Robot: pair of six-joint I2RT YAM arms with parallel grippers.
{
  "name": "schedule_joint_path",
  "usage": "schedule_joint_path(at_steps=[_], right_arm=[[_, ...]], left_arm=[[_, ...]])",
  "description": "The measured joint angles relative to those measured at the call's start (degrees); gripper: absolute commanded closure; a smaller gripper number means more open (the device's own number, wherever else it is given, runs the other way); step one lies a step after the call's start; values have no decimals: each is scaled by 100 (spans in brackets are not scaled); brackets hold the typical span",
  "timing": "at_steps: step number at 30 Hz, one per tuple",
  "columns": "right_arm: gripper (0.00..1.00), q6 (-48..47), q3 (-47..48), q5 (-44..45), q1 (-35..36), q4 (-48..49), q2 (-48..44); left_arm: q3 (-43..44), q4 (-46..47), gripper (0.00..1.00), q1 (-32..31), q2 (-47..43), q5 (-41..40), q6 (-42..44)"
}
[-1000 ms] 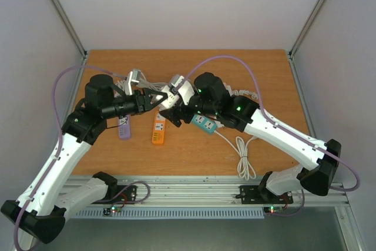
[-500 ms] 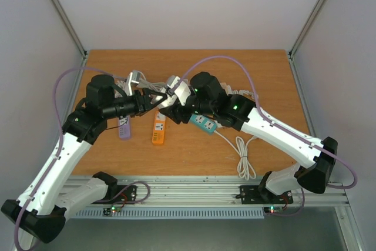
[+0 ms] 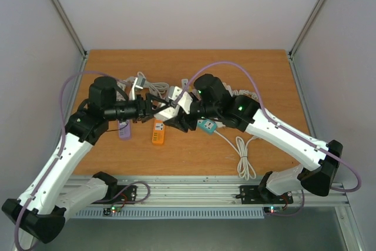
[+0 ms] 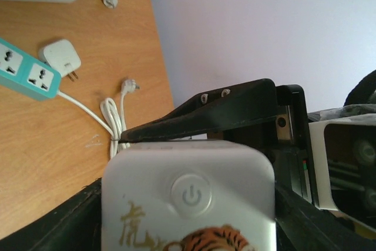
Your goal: Insert the plug
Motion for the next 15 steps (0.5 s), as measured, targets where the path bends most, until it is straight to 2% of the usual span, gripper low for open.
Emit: schedule_joint_path(at_steps=[2, 4, 8, 11, 15], right_arm=[[37, -70, -22, -90, 0, -50, -2], [25, -109, -28, -92, 0, -98, -2], [2, -2, -59, 129, 0, -24, -7], [1, 243, -181, 560, 2, 153, -72], [2, 726, -435, 1287, 35, 356, -247]], left_arm=[[-31, 9, 48, 0, 42, 142, -37], [-63, 24, 56, 7, 70, 240, -85], [-76, -44, 59, 7, 101, 271, 24], [7, -389, 60, -2, 109, -107, 361], [396, -949, 60, -20, 111, -1272, 1196]])
